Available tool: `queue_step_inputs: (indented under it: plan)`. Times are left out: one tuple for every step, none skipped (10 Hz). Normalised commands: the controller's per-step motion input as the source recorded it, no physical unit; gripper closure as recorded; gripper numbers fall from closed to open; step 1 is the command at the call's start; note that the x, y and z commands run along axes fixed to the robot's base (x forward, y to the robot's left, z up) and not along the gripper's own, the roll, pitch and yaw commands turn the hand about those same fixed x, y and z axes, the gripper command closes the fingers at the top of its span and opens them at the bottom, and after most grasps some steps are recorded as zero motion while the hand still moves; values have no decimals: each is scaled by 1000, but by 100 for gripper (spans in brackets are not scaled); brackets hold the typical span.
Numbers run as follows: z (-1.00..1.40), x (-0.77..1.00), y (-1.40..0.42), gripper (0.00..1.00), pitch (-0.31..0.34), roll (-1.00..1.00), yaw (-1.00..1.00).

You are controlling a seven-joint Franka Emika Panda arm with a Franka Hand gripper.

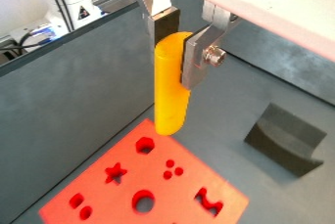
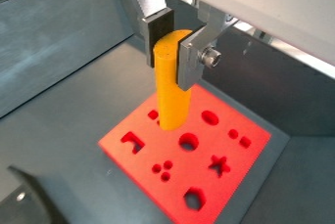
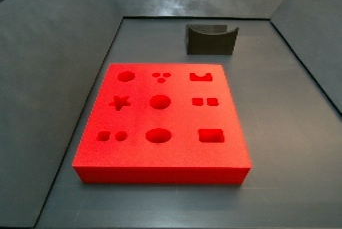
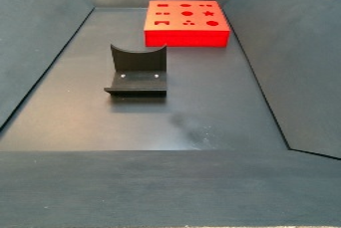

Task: Pick up the oval object. Move up. Move to above the board. Insert the oval object.
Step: Move to above the board, then insert the oval object.

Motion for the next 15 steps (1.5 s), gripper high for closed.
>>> queue_step_inputs:
  plan:
    - [77, 140, -303, 100, 99, 31, 10]
    - [47, 84, -167, 100, 71, 40, 11]
    - [-146, 91, 0, 100, -41, -13, -971]
    - [-191, 0, 0, 100, -31, 0, -1000]
    - [-191, 0, 0, 100, -27, 0, -1000]
    - [6, 29, 0, 100, 0, 0, -57]
    - [-166, 0, 0, 100, -39, -16, 0]
    - [-540, 6, -43, 100, -40, 6, -1000]
    - [-480, 0, 0, 100, 0, 0, -1000]
    - [-454, 0, 0, 100, 0, 0, -1000]
    - [-451, 0, 0, 100, 0, 0, -1000]
    - [-443, 0, 0, 100, 0, 0, -1000]
    - [-440, 0, -31, 100, 0, 0, -1000]
    - [-420, 0, -46, 100, 0, 0, -1000]
    - [-403, 0, -51, 100, 0, 0, -1000]
